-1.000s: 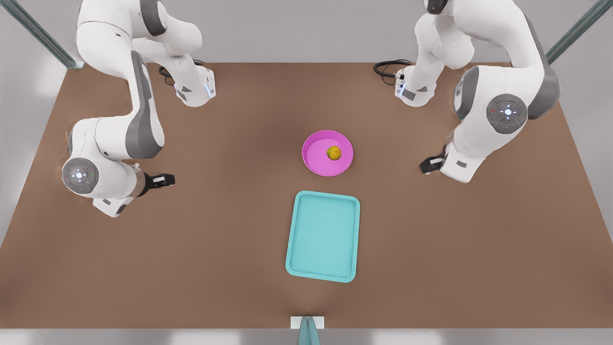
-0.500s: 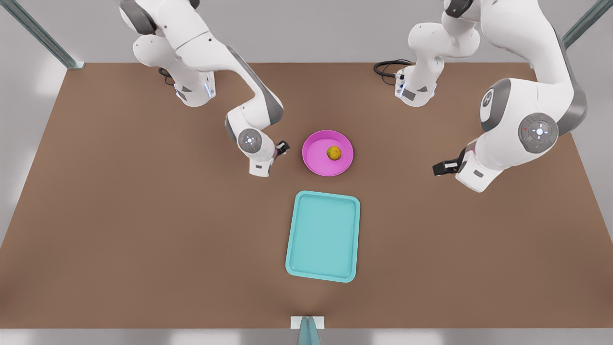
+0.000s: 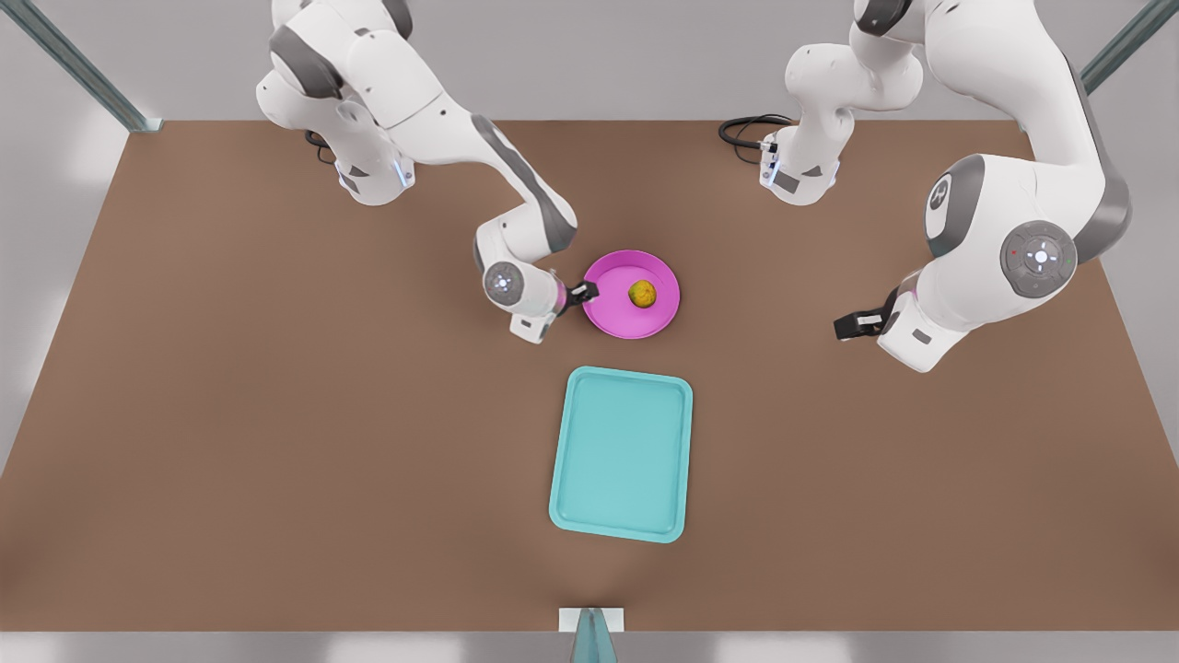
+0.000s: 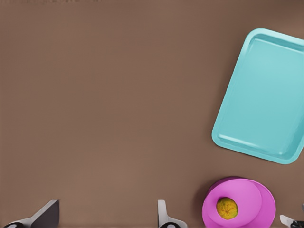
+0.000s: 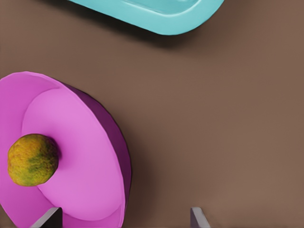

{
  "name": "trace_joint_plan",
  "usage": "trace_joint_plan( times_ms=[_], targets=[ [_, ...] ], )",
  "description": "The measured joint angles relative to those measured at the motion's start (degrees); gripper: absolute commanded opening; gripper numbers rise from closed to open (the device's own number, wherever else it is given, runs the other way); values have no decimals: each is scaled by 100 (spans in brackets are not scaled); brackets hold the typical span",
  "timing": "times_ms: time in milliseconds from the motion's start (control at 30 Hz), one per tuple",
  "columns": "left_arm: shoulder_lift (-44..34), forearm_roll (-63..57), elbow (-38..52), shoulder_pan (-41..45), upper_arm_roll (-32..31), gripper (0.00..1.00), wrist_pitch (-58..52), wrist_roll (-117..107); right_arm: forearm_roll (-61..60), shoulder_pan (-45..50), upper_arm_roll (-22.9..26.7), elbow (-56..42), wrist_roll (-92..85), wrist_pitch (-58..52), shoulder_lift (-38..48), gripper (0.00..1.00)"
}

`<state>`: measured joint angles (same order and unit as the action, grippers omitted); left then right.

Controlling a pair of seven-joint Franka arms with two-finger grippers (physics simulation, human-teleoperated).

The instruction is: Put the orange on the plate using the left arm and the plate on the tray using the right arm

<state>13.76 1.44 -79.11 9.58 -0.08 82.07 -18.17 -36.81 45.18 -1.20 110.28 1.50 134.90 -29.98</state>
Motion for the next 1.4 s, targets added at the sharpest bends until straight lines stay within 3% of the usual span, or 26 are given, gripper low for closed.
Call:
trace_joint_plan(
  times_ms=[300, 600, 733, 767, 833, 900, 1100, 1400],
  targets=[
    [1, 0, -8, 0, 0, 100, -17, 44, -30, 220, -109, -580, 172, 126, -667, 100],
    [-4, 0, -19, 8, 0, 100, -23, 70, -33, 280, -224, -651, 279, 203, -798, 100],
    [-23, 0, -19, 9, 0, 100, -30, 77, -31, 280, -269, -684, 310, 221, -888, 80],
    [-22, 0, -19, 9, 0, 100, -31, 78, -32, 281, -272, -687, 314, 224, -907, 72],
    [-18, 0, -19, 9, -1, 100, -33, 82, -41, 281, -274, -701, 316, 228, -935, 47],
    [-17, 1, -19, 9, -1, 100, -35, 84, -76, 277, -275, -770, 288, 225, -968, 33],
    [-8, 2, -19, 9, -7, 100, -37, 90, -62, 272, -278, -847, 300, 219, -967, 21],
    [-31, 4, -11, 9, -9, 100, -53, 96, -76, 138, -307, -1052, 269, 174, -697, 21]
  ],
)
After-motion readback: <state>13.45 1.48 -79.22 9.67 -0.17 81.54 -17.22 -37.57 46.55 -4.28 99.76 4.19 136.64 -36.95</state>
